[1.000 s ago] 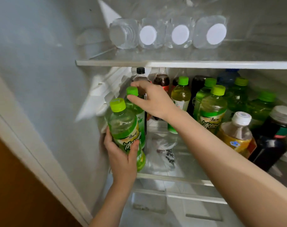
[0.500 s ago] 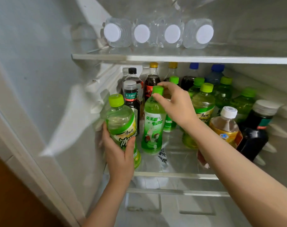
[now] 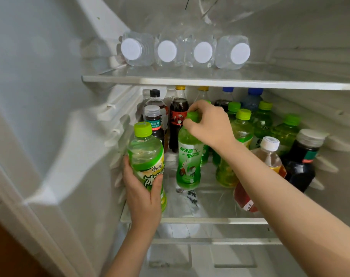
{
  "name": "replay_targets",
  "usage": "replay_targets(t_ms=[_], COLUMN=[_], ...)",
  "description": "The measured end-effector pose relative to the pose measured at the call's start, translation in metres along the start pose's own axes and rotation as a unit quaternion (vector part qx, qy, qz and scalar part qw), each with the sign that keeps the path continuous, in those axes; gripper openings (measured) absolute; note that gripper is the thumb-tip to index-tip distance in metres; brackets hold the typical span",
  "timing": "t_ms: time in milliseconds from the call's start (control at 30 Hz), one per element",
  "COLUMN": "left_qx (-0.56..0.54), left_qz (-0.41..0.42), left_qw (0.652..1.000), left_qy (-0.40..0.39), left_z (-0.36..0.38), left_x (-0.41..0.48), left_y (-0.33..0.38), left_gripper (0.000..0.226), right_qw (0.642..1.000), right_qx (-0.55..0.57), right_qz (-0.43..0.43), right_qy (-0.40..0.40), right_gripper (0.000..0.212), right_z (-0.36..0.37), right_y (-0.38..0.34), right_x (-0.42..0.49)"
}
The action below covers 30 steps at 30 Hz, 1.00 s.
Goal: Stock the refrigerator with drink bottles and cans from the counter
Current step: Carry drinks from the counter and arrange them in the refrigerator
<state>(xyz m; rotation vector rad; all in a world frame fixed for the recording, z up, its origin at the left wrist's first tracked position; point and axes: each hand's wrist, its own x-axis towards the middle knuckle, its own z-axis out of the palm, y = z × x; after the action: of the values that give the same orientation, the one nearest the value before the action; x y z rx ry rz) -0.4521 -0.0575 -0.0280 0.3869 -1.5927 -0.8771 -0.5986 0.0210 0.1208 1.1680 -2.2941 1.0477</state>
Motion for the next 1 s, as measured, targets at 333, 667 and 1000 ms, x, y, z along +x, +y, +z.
replay_targets(t_ms=[333,667,1000], left_qx=[0.013,0.021,0.012], left_qz=[-0.026,-0.060,-0.055], left_qw=[0.999,0.998,0.998], left_qy=[-0.016,-0.025,0.003], left_z=[-0.008,-0.021,-0.033], left_x=[0.002,0.004,-0.003], left_y=[0.007,0.011,0.014], left_gripper=[0.073,0.080,0.084], right_qw=[0.968,0.942,0.957], right_qx=[-0.173,-0.152,-0.119], right_qz=[-0.124,-0.141,-0.230], right_qy=[-0.131,-0.265,-0.131], right_gripper=[0.054,0.037,0.048], right_z=[0.017,0.034,-0.015], right_y=[-0.038,-0.056,-0.041], right_x=[0.062,0.065,-0.021])
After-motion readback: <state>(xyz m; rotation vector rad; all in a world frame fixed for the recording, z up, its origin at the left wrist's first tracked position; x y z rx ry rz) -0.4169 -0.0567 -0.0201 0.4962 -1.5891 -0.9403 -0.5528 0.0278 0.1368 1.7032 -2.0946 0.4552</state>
